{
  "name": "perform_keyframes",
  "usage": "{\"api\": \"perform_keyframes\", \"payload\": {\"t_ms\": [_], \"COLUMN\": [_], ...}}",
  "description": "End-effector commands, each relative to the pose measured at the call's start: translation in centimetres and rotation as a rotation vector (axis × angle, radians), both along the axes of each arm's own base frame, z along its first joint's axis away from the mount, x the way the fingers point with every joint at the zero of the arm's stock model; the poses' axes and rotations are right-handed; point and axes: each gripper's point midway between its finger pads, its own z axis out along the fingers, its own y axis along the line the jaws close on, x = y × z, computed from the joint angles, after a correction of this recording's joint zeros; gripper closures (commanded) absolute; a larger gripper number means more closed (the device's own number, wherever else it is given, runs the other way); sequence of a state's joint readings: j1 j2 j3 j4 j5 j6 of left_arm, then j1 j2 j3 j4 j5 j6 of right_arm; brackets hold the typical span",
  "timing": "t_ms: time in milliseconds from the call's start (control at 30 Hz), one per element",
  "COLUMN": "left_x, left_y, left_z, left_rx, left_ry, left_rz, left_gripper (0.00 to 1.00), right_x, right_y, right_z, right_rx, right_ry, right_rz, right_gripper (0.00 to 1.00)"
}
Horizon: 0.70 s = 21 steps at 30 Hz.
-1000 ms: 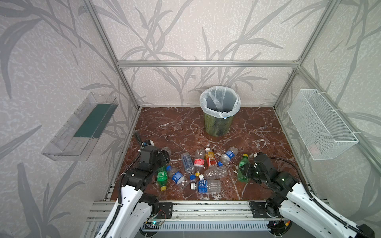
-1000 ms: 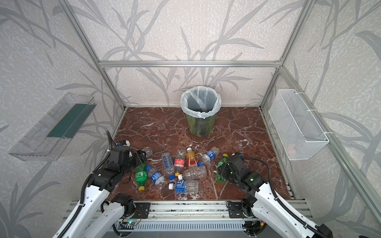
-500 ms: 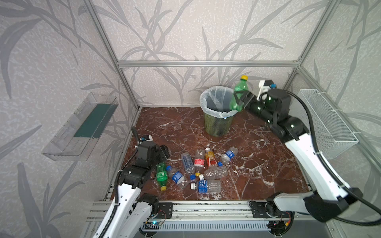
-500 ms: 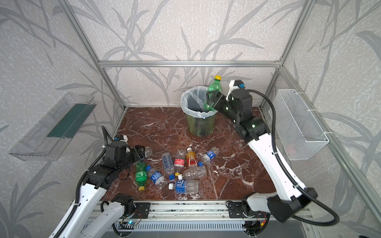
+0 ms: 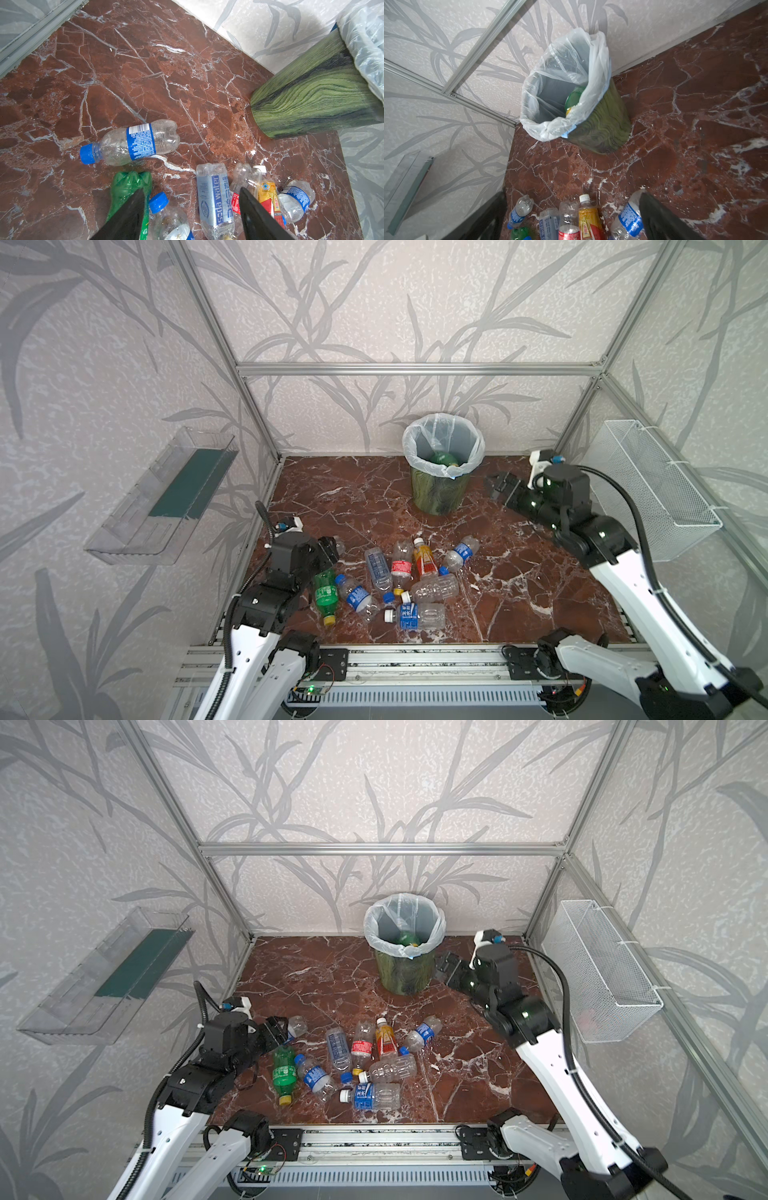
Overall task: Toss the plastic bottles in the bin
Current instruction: 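Open the right gripper to drop the Sprite bottle and pull back, then lower the left gripper onto the second green Sprite bottle and close it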
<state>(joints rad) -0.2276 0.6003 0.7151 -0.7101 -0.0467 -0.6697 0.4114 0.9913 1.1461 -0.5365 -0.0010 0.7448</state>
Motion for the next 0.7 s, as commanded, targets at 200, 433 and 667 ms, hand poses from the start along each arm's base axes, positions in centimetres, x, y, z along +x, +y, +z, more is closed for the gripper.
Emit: {"api": "perform_keyframes", "payload": {"t_ms": [200, 433, 667], "left_x": [-0.8, -1.2, -1.5], "left_y": [0.4, 0.6, 2.2], "left_z": [-3.1, -4.2, -4.9], "left_rx": [-0.012, -0.01, 0.052], "left_ry": [0.073, 0.115, 0.144], "left_rz": [0.039, 0.061, 0.134], "left_gripper": [0.28, 0.28, 0.26], "right_x": [-5.9, -7.8, -7.8], "right_y": [1.2, 2.5, 3.3], "right_z": [-13.7, -17.2, -18.5], "right_rx": [-0.041, -0.068, -0.069], "right_ry": [0.284, 0.353, 0.382], "right_rz": [0.08, 0.115, 0.128], "right_gripper": [0.05, 0.05, 0.05]}}
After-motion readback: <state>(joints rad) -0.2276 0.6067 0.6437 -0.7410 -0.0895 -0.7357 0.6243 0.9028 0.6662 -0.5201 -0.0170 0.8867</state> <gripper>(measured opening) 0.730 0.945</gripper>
